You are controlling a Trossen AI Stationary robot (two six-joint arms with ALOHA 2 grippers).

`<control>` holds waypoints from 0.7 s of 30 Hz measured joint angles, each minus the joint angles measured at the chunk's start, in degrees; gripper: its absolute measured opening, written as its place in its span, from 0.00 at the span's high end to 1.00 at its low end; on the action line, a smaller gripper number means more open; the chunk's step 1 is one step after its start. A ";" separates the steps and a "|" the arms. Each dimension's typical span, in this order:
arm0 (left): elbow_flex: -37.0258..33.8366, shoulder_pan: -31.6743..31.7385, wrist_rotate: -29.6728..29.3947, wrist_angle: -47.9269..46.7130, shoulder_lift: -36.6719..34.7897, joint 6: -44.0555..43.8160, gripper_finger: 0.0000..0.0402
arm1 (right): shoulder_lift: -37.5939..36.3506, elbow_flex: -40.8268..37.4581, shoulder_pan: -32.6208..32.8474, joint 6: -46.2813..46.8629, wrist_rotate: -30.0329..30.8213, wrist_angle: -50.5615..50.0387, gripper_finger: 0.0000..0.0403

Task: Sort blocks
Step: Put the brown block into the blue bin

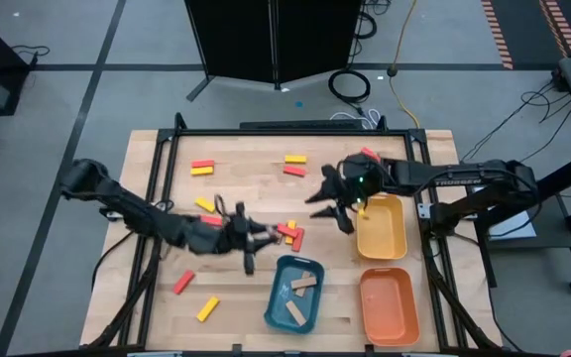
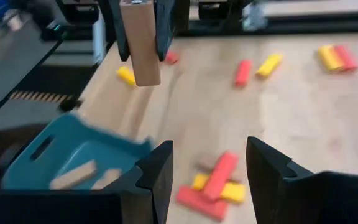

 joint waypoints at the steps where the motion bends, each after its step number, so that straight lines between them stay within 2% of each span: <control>1: 2.26 -1.31 -1.35 -1.19 2.32 -1.50 0.78 | -0.08 0.00 1.31 0.06 0.03 -1.19 0.68; 4: 9.23 -4.38 -4.25 -5.78 9.27 -5.68 0.78 | -0.17 0.00 5.43 0.37 0.00 -4.01 0.68; 9: 21.65 -6.37 -4.43 -14.61 19.65 -12.28 0.78 | -0.17 -0.02 12.14 2.86 1.22 -5.87 0.68; 16: 34.72 -8.34 -2.67 -31.36 28.18 -24.10 0.78 | -0.17 -0.02 21.96 6.32 10.26 -9.94 0.68; 21: 38.81 -8.81 1.50 -38.82 30.75 -32.61 0.78 | -0.28 -0.06 28.11 8.43 15.91 -14.70 0.68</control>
